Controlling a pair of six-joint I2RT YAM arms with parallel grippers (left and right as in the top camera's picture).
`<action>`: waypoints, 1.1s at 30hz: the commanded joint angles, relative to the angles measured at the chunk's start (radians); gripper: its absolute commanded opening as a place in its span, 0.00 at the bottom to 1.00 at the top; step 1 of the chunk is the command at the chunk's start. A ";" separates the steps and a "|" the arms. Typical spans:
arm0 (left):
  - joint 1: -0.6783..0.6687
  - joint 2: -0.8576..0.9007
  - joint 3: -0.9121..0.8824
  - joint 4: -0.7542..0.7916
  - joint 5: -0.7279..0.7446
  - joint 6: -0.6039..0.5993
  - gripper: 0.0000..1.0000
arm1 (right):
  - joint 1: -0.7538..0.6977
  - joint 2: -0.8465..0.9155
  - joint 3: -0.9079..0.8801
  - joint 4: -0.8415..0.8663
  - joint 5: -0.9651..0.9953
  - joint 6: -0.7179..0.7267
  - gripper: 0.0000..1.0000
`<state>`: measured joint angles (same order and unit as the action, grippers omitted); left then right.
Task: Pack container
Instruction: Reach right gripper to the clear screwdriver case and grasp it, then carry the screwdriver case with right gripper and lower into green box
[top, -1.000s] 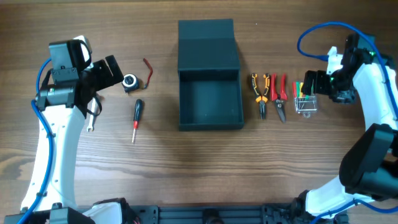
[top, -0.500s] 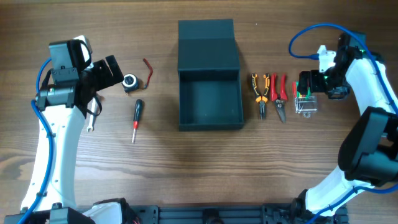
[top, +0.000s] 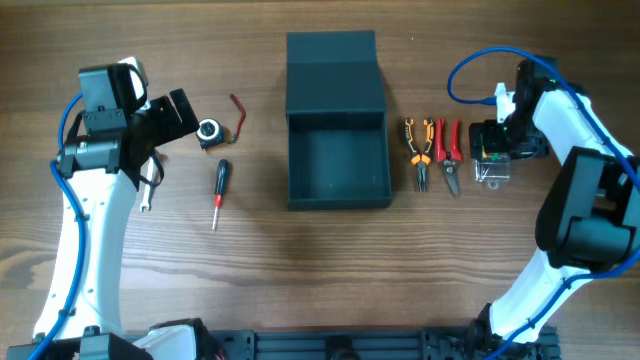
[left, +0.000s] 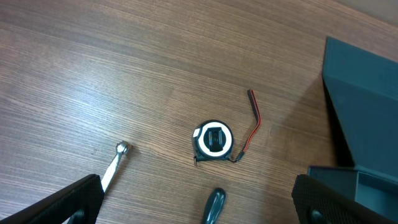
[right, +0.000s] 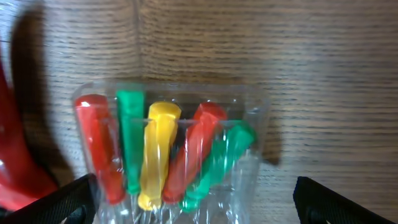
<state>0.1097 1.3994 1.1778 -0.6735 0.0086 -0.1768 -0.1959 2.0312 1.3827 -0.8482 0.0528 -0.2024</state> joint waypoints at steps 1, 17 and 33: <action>0.006 0.002 0.018 0.003 0.013 0.016 1.00 | 0.002 0.051 0.016 -0.003 -0.009 0.026 1.00; 0.006 0.002 0.018 0.003 0.013 0.016 1.00 | 0.002 0.065 0.017 -0.047 -0.009 0.126 0.80; 0.006 0.002 0.018 0.003 0.013 0.016 1.00 | 0.080 -0.051 0.359 -0.275 -0.066 0.122 0.44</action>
<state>0.1097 1.3994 1.1778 -0.6735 0.0086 -0.1768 -0.1761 2.0750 1.6752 -1.1049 0.0154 -0.0860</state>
